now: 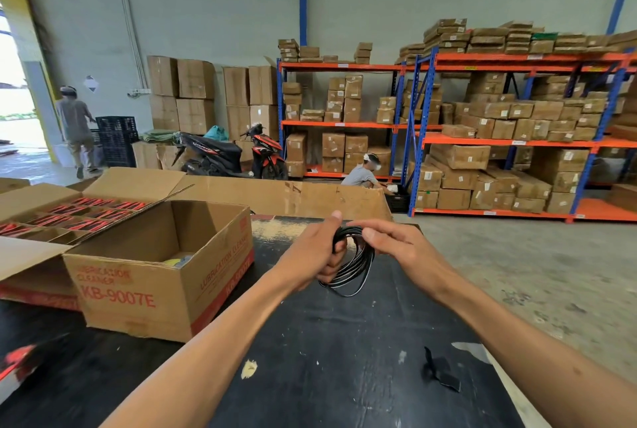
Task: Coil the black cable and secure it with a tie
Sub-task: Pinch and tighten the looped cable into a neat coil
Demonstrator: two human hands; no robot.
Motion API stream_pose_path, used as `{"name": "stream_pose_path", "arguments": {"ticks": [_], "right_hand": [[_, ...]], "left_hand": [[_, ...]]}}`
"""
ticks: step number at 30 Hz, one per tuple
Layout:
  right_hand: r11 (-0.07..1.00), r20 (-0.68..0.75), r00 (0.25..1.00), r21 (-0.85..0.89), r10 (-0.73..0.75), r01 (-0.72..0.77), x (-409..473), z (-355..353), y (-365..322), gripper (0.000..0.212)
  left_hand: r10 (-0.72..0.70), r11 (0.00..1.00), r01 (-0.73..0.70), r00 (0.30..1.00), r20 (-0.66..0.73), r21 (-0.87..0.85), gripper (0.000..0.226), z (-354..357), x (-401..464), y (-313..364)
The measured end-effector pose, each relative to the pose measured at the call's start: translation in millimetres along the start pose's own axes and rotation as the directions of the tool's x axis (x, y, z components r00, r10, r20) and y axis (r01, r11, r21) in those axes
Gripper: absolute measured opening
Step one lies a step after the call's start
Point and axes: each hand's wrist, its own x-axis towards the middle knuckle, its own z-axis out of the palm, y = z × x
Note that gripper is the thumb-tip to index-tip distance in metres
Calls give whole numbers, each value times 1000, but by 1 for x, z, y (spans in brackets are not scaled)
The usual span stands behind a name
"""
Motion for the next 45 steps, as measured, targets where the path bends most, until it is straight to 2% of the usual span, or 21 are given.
{"name": "stream_pose_path", "arguments": {"ticks": [4, 8, 13, 19, 21, 23, 27, 30, 33, 36, 39, 43, 45], "right_hand": [[996, -21, 1000, -92, 4, -6, -5, 5, 4, 28], [991, -52, 997, -127, -49, 42, -8, 18, 8, 34], [995, -239, 967, -70, -86, 72, -4, 30, 15, 13], [991, -199, 977, 122, 76, -52, 4, 29, 19, 9], [988, -163, 979, 111, 123, -105, 5, 28, 20, 5], [988, -130, 982, 84, 140, -129, 4, 27, 20, 13], [984, -118, 980, 93, 159, -149, 5, 25, 23, 11], [983, -154, 972, 77, 175, -164, 5, 25, 26, 11], [989, -230, 963, -22, 139, -148, 7, 21, 27, 8], [983, -285, 953, -115, 104, -142, 6, 17, 32, 9], [982, -320, 944, -135, 82, -131, 5, 13, 36, 10], [984, -299, 950, -120, 89, -130, 6, 8, 37, 7], [987, -292, 952, -99, 94, -128, 7, 8, 37, 6]], "left_hand": [[21, 991, -8, 995, -96, 134, 45, 6, 3, -4], [-44, 988, 64, 989, -144, 140, 26, 9, 5, -6], [-60, 998, 62, 992, -109, 20, 28, 14, 3, -3], [-127, 992, 127, 970, -205, -14, 19, 13, 1, -7], [-127, 991, 135, 963, -239, 14, 19, 14, 1, -10], [-117, 991, 128, 961, -252, 26, 19, 16, 1, -11], [-142, 990, 133, 956, -256, -51, 17, 19, 0, -13], [-159, 983, 132, 960, -230, -128, 16, 20, -1, -15], [-124, 980, 92, 976, -179, -178, 20, 21, -3, -16], [-64, 992, 45, 985, -158, -117, 27, 22, -4, -17], [-23, 998, 15, 990, -138, -58, 29, 16, -6, -14], [6, 992, 2, 998, -63, 123, 19, 6, -9, -8], [16, 963, -2, 999, -50, 269, 22, 3, -8, -5]]}}
